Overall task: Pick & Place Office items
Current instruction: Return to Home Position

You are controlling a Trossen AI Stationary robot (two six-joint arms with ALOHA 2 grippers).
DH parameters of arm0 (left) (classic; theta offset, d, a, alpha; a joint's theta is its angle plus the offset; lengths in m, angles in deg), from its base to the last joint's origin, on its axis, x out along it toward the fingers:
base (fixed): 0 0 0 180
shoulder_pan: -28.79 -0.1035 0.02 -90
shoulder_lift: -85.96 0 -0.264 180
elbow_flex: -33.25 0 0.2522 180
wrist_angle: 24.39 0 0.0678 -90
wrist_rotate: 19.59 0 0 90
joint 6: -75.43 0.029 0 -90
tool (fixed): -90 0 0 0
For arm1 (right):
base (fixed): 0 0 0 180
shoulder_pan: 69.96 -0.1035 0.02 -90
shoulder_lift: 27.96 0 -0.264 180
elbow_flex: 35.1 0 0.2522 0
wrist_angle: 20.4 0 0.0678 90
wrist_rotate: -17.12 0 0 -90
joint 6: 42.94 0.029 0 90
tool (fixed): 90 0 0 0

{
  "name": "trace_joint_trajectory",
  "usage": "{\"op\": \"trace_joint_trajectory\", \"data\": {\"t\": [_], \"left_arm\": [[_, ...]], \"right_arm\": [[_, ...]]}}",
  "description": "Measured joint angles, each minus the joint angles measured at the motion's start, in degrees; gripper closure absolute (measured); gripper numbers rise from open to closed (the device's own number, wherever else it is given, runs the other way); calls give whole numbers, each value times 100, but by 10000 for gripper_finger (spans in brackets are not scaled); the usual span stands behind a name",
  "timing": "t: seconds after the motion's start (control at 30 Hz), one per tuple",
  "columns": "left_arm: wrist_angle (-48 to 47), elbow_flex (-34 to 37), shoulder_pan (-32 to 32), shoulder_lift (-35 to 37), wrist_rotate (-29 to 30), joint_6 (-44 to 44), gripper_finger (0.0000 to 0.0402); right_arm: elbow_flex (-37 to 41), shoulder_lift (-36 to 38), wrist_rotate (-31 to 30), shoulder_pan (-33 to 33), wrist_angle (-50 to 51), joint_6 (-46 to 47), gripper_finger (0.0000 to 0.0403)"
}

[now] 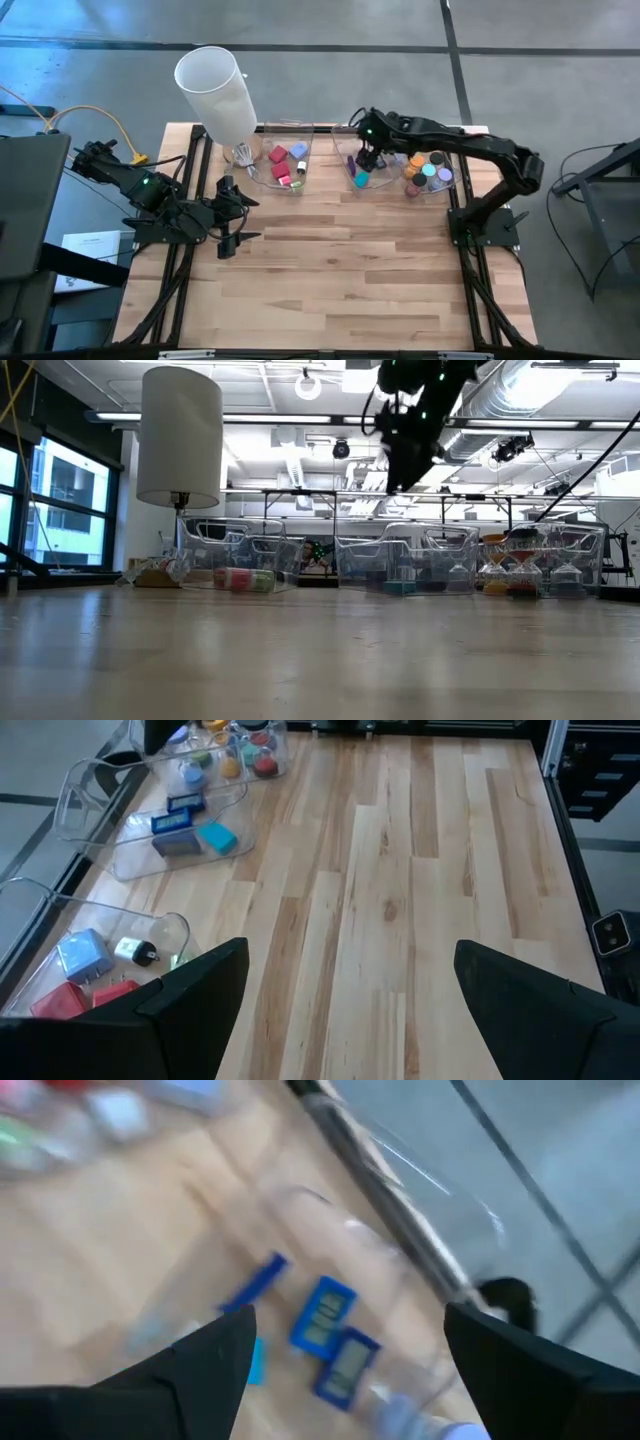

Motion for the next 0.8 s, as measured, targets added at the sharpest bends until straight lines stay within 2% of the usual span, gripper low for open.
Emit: {"op": "trace_joint_trajectory", "data": {"t": [0.1,0.3,0.53,0.67,0.8], "left_arm": [[1,0,0,-31,2,0,57],[2,0,0,-168,0,0,57],[370,0,-4,-465,-31,3,57],[551,0,-4,-611,-32,17,57],[605,0,-6,-689,-72,44,57]], "right_arm": [[-2,188,390,-211,-13,163,88],[-2,208,1837,-665,-325,399,91],[-2,-66,1336,-1401,-689,971,108],[-2,-66,1344,-1749,-884,1043,160],[-2,-66,1340,-2101,-1008,1054,252]]}}
